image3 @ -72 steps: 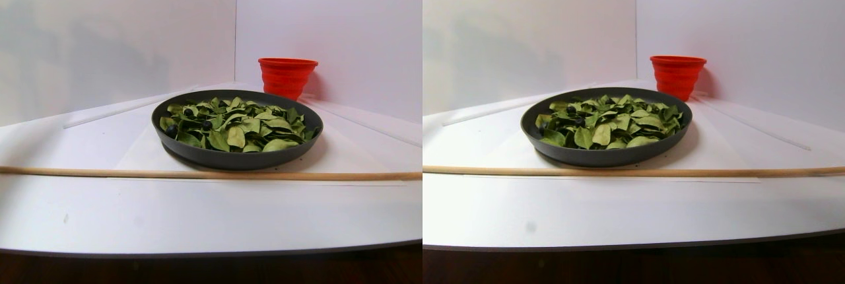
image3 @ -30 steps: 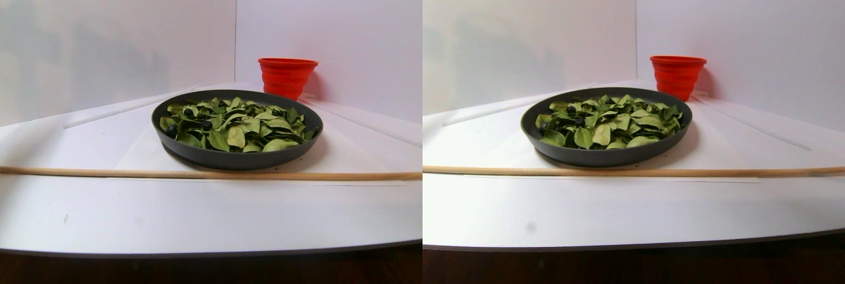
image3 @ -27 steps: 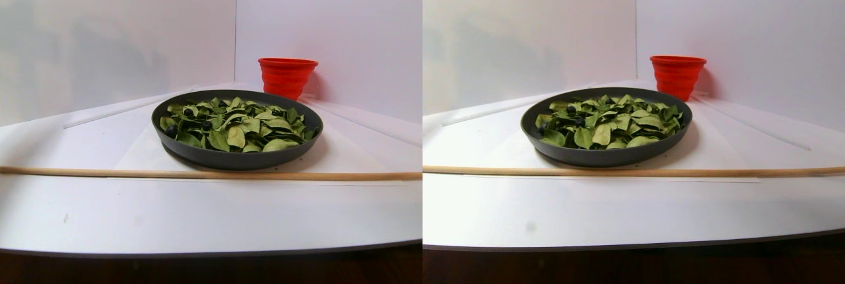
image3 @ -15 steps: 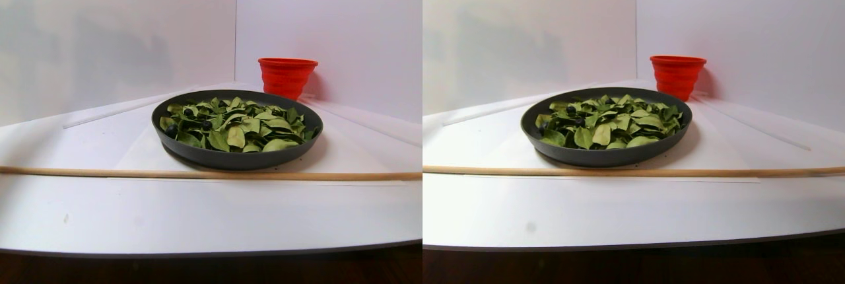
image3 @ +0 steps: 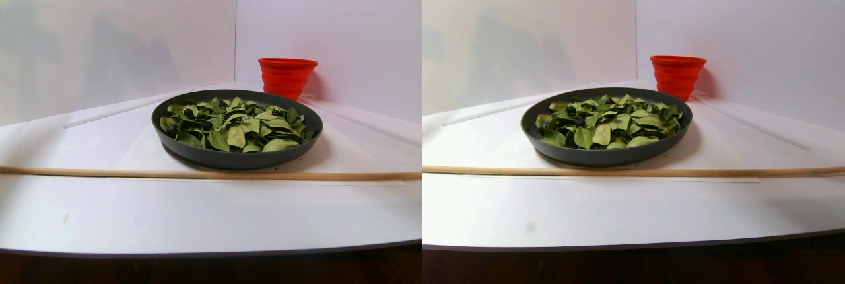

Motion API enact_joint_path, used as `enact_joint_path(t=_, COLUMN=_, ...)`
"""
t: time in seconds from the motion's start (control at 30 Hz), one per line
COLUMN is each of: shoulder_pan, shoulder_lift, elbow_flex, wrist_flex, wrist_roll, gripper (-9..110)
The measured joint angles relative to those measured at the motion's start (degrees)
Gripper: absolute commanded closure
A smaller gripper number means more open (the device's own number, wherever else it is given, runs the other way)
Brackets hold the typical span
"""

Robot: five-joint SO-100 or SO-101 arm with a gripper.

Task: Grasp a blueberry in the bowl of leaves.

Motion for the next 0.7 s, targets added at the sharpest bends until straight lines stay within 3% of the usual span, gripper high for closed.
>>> enact_joint_path(t=0.7, shoulder_pan=2.72, shoulder_lift=-3.78, elbow_flex=12.22, wrist_flex=-10.99, wrist_roll=-19.34, gripper=87)
